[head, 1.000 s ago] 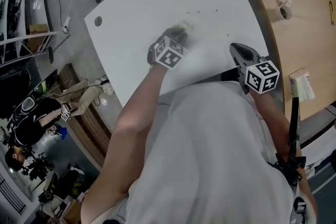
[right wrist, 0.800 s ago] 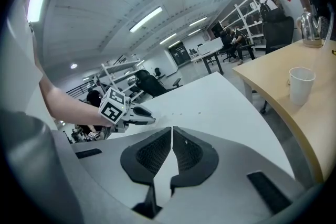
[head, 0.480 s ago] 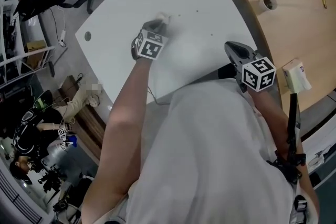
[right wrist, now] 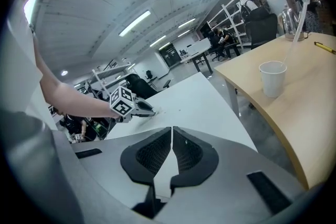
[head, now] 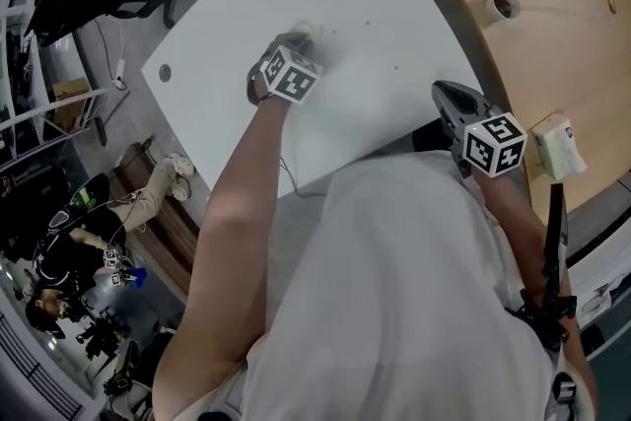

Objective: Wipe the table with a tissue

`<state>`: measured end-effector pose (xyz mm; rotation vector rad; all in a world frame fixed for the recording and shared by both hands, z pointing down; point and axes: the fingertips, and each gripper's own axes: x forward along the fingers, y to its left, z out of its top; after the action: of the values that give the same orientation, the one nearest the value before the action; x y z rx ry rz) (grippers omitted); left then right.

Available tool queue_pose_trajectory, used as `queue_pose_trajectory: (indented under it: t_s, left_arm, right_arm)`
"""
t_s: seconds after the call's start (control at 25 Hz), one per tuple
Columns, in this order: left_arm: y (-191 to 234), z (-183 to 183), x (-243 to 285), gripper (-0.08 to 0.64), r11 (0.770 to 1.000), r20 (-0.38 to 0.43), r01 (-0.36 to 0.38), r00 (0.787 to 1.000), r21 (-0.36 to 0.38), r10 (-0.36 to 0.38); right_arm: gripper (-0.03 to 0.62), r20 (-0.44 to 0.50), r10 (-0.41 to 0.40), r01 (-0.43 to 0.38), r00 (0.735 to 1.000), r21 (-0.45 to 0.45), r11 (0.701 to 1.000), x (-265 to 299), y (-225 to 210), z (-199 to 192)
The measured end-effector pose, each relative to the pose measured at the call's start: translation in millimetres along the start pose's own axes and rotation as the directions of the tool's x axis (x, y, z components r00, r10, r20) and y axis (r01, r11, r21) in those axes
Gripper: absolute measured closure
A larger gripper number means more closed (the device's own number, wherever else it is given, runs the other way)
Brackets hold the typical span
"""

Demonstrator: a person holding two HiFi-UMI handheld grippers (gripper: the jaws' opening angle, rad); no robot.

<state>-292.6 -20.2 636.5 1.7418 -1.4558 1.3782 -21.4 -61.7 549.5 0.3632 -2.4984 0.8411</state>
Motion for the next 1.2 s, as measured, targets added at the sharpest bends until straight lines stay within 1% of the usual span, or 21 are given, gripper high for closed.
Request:
queue_pose_trajectory:
  t_s: [0.08,0.16,0.24,0.28,0.4,0.56,0.64,0.76,0.88,0.96,1.08,1.12,1.2]
  left_arm:
    - [-11.3,8.1,4.7,0.523,0.999,-0.01,0.008,1.0,0.042,-0.008]
    - [-24.8,19.3,8.1,0.523,0.995,-0.018,0.019,1.0,0.101,-0.017]
    - [-31.8,28.4,6.8,0.523,0.988,-0.025,0.01,1.0,0.155,-0.007]
    - [-32.1,30.0,4.9,0.523,0.986,-0.027,0.006,1.0,0.166,-0.001]
    - [-32.5,33.1,1.6,0.523,0.988,-0.014,0.024,1.0,0.155,-0.022]
    - [-43.0,42.0,3.7,0.523,0.979,0.007,0.086,0.996,0.187,-0.089]
    - [-49.1,45.6,3.4,0.523,0.972,0.011,0.109,0.993,0.209,-0.114]
    - [-58.7,50.5,1.3,0.523,0.965,0.022,0.138,0.989,0.222,-0.146]
    - [-65.3,52.7,0.1,0.523,0.963,0.034,0.15,0.986,0.222,-0.162]
    - [-66.8,53.4,-0.5,0.523,0.968,0.051,0.147,0.986,0.206,-0.16]
    - [-59.1,54.5,-7.4,0.523,0.982,0.095,0.128,0.985,0.138,-0.142]
    - [-52.2,51.7,-9.4,0.523,0.987,0.101,0.113,0.987,0.113,-0.125]
    - [-34.1,40.3,-10.8,0.523,0.994,0.086,0.075,0.993,0.075,-0.081]
  right_arm:
    - [0.572,-0.004,-0.011,0.011,1.0,0.004,1.0,-4.4,-6.9,-2.1]
    - [0.572,-0.006,-0.016,0.016,1.0,0.003,1.0,-5.7,-8.1,-1.1]
    - [0.572,-0.004,-0.015,0.015,1.0,-0.004,1.0,-2.7,-2.3,2.7]
    - [0.572,-0.002,-0.013,0.013,1.0,-0.008,1.0,-0.6,2.2,4.9]
    - [0.572,-0.003,-0.008,0.008,1.0,-0.019,1.0,2.7,8.1,10.8]
    - [0.572,-0.011,-0.002,0.001,1.0,-0.02,1.0,3.5,3.6,12.6]
    - [0.572,-0.011,-0.003,0.003,1.0,-0.018,1.0,2.7,2.8,12.6]
    - [0.572,-0.01,-0.006,0.006,1.0,-0.014,1.0,1.9,1.6,12.7]
    - [0.572,-0.008,-0.006,0.006,1.0,-0.011,1.0,2.0,0.4,13.5]
    - [0.572,-0.005,-0.005,0.005,1.0,-0.009,1.0,1.6,-0.8,14.7]
    - [0.572,0.0,-0.009,0.009,1.0,-0.004,1.0,0.7,-1.9,14.5]
    - [0.572,0.002,-0.011,0.011,1.0,-0.001,1.0,0.6,-2.1,13.8]
    - [0.572,0.005,-0.012,0.012,1.0,0.007,1.0,0.8,-3.3,12.3]
